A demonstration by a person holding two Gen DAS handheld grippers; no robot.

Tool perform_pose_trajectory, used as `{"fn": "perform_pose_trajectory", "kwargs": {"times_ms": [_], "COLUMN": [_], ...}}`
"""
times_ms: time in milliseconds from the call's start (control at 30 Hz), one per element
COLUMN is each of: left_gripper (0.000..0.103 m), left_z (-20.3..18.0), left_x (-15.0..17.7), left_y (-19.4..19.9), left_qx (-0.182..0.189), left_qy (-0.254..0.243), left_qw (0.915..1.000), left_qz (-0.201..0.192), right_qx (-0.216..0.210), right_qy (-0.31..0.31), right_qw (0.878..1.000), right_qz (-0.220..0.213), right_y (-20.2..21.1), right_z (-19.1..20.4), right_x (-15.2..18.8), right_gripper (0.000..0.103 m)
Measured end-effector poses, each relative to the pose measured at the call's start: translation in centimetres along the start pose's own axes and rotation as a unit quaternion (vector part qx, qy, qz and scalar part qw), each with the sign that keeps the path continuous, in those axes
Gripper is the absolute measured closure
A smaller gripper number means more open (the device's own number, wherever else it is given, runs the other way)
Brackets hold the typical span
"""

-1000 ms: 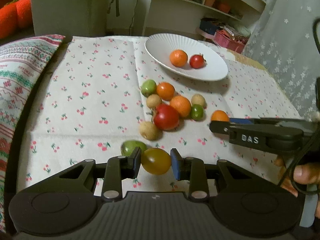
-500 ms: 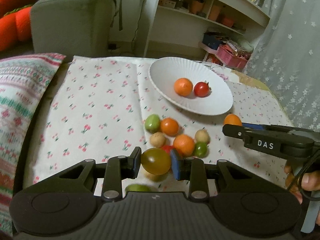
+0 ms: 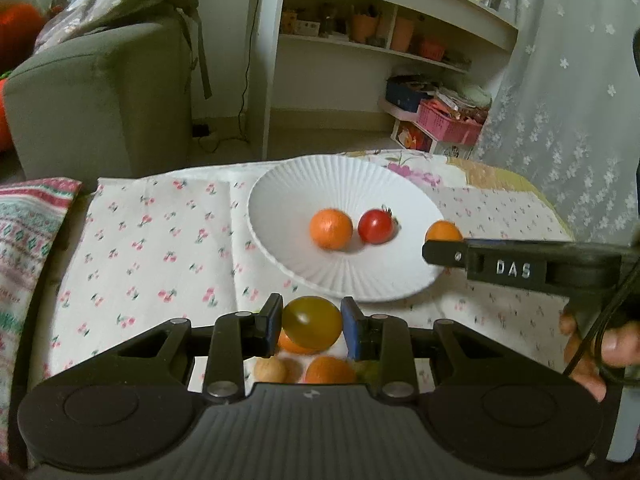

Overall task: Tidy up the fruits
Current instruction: 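Carry the yellow and orange tomatoes with both tools over the plate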

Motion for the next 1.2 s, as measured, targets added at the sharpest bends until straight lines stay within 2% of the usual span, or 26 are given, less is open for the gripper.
{"fn": "perform_pose_trajectory", "kwargs": {"times_ms": [333, 600, 867, 1200], "left_gripper": [0.085, 0.085, 0.085, 0.084], "left_z": [-2.4, -2.7, -2.6, -2.3], "left_x": [-1.5, -1.2, -0.8, -1.0], "left_y": [-5.8, -8.7, -9.5, -9.3], "left_qx": [0.005, 0.015, 0.015, 0.023], "left_qy": [-0.056, -0.067, -0.08, -0.071], "left_qw": [0.9984, 0.9973, 0.9964, 0.997], "left_qz": [0.005, 0.024, 0.022, 0.022], "right_qx": [-0.002, -0.026, -0.028, -0.041], "right_qy": [-0.005, -0.029, -0.043, -0.065], "right_qw": [1.0, 0.999, 0.998, 0.996], "right_qz": [-0.002, 0.015, 0.037, 0.041], "right_y": [-1.5, -2.5, -3.4, -3.5], "right_z": [-1.3, -1.5, -1.7, -1.8], "right_x": [-0.5, -0.4, 0.2, 0.2], "right_gripper": [0.076, 0.075, 0.075, 0.074]}}
Point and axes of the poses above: each gripper's, at about its wrist camera, not at the fingertips, and y roughly against the way its jaws point, z to its left, x to its underside, the point moved 6 cm from there along -y, roughly the way its jaws point, and after that the axes turned 10 degrees about -z, right-handed, at the moved point
